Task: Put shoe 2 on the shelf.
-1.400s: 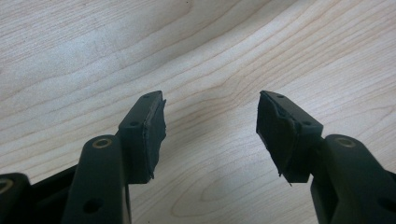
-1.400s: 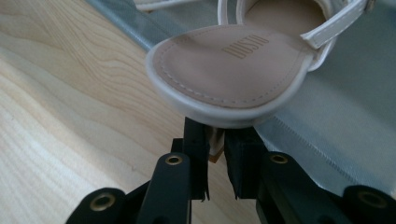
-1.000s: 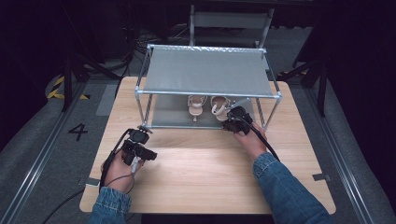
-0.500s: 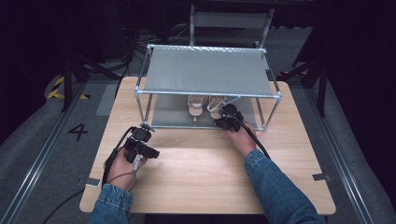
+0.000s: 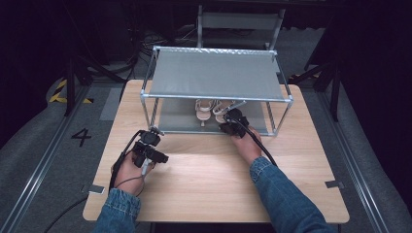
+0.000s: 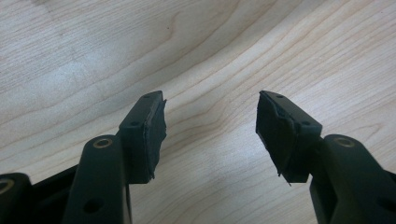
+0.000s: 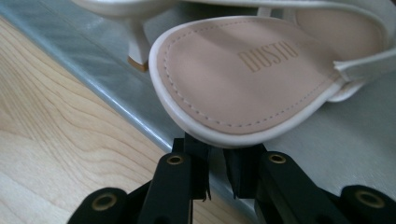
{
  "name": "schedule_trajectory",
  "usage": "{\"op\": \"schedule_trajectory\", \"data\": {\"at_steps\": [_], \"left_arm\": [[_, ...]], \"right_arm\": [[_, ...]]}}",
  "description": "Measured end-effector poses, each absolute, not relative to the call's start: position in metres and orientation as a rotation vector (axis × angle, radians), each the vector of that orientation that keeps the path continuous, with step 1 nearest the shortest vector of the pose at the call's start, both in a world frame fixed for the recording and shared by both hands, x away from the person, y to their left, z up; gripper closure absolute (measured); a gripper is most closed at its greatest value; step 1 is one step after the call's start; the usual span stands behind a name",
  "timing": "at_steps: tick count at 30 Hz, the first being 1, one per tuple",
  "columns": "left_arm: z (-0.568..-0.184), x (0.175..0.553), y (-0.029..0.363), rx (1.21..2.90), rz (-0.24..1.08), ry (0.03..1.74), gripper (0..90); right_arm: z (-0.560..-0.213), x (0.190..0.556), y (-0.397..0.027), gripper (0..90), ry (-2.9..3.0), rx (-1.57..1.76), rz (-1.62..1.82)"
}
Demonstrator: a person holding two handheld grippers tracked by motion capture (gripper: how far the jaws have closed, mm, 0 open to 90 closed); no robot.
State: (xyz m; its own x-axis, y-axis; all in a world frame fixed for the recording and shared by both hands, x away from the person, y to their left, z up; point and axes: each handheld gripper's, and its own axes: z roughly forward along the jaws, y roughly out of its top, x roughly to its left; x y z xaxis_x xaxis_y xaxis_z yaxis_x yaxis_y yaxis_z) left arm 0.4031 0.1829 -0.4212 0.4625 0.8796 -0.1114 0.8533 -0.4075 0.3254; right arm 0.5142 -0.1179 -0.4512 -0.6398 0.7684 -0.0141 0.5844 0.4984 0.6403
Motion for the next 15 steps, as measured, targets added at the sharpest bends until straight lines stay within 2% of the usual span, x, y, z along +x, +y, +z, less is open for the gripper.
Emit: {"op": "schedule_trajectory", "data": {"at_steps": [10,11,13,15], "left_arm": [[-0.42,0.402,0.188,2.369,0.114,1.474,43.1],[-0.42,0.402,0.188,2.368,0.115,1.475,43.1],[-0.42,0.402,0.188,2.364,0.112,1.477,43.1],[-0.42,0.402,0.188,2.368,0.115,1.474,43.1]], "right_arm": [[-0.452,0.515,-0.107,80.5,2.455,1.129,0.892],[-0.451,0.515,-0.107,79.3,2.45,1.118,0.875],[-0.447,0.512,-0.111,68.2,2.45,1.127,0.919],[-0.44,0.507,-0.119,63.7,2.441,1.148,0.963]]}}
